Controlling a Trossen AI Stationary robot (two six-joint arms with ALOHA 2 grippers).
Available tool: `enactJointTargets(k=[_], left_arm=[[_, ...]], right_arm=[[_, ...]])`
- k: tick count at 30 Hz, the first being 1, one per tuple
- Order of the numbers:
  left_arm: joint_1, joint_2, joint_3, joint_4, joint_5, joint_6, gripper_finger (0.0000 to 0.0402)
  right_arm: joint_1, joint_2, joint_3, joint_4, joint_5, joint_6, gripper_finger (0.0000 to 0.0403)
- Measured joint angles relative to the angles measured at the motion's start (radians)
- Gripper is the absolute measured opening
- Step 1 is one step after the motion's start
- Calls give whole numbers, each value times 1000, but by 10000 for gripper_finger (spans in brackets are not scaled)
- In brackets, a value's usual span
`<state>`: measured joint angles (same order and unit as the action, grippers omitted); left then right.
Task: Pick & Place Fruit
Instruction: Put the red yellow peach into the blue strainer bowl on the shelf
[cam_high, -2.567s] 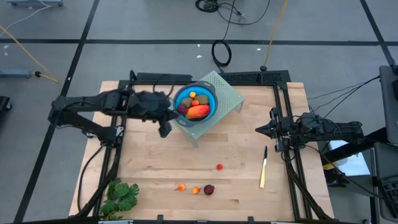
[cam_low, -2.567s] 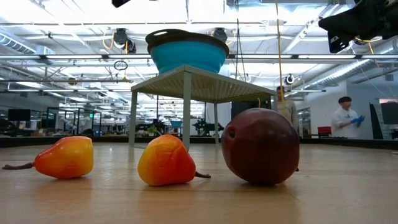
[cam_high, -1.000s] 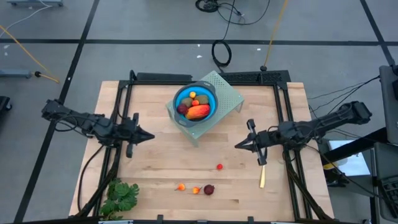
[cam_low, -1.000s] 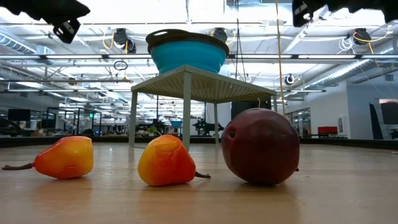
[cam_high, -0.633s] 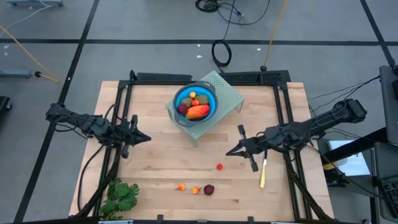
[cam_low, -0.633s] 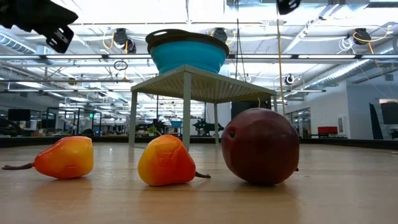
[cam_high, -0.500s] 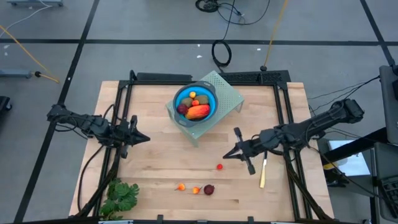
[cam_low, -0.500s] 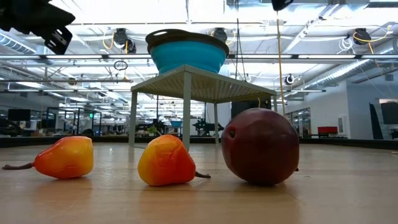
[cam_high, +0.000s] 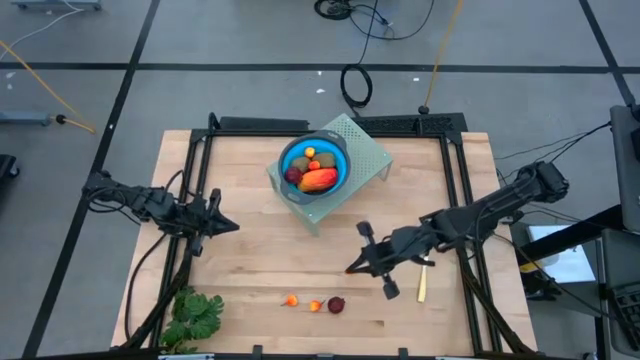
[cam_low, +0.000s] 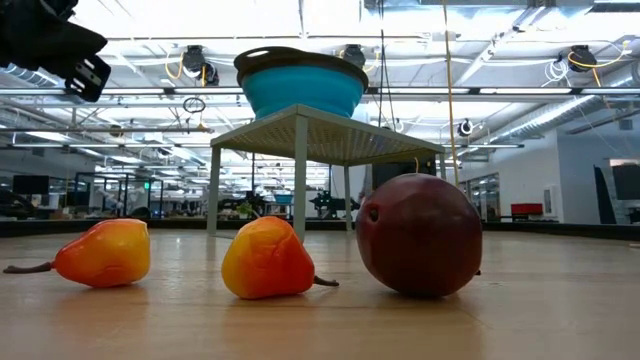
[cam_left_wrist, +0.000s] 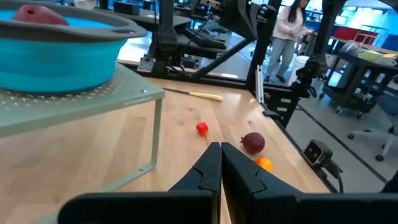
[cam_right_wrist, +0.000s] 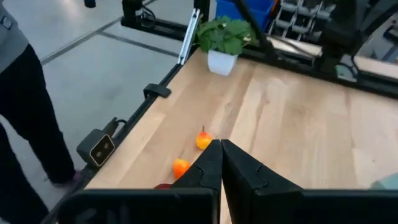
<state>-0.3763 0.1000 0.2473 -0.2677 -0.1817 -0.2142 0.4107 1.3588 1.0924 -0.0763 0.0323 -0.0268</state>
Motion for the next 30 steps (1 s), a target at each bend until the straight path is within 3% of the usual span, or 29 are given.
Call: enactJointTargets(k=[13,30], left_arm=[[0,-45,-54,-25,2,-8,3],[0,-45,-55,-45,51,12,11]], right_arm=[[4,145,149,-215,-5,30,0],[-5,177,158,-306,-7,41,0]])
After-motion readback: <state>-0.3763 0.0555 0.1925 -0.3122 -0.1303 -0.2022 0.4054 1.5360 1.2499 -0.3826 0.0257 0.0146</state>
